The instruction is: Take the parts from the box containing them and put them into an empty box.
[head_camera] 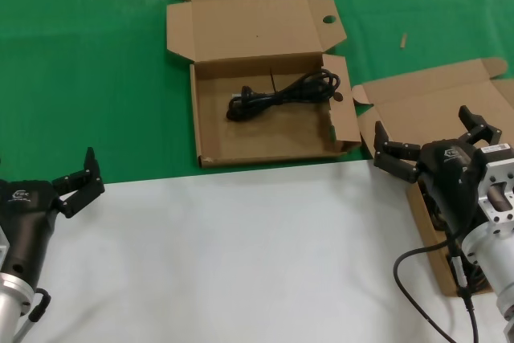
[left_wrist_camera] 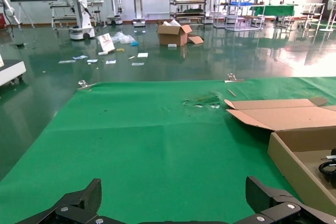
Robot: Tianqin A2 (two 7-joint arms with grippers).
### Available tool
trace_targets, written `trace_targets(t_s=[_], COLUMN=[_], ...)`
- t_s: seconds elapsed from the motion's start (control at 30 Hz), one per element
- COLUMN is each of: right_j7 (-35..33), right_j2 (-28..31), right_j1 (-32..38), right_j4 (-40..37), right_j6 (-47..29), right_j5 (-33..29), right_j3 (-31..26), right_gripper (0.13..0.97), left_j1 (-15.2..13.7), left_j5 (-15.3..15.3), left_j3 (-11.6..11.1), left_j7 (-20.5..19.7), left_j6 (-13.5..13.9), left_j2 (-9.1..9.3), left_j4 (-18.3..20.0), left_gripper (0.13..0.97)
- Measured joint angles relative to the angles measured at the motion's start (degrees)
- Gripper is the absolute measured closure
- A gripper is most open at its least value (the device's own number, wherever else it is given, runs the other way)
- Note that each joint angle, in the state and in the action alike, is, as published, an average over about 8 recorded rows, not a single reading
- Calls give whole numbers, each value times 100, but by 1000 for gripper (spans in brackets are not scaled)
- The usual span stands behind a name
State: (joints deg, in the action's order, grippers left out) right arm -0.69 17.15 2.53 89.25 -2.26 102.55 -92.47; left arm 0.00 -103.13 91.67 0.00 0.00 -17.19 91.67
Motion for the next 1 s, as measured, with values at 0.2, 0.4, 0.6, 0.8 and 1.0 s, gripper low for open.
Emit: trace_targets(t_s=[0.2, 0.4, 0.6, 0.8, 1.0], right_j7=[0, 0, 0, 0, 0], right_j2=[0, 0, 0, 0, 0], right_j1=[0, 0, 0, 0, 0], right_j4=[0, 0, 0, 0, 0], right_j6=[0, 0, 0, 0, 0], right_j5=[0, 0, 0, 0, 0], right_j3=[0, 0, 0, 0, 0], right_gripper=[129, 129, 129, 129, 129], left_j1=[0, 0, 0, 0, 0], left_j5=[0, 0, 0, 0, 0], left_j3=[0, 0, 0, 0, 0], left_j7=[0, 0, 0, 0, 0], left_j6=[0, 0, 0, 0, 0], left_j2=[0, 0, 0, 0, 0], left_j4=[0, 0, 0, 0, 0], left_gripper=[132, 132, 132, 132, 132])
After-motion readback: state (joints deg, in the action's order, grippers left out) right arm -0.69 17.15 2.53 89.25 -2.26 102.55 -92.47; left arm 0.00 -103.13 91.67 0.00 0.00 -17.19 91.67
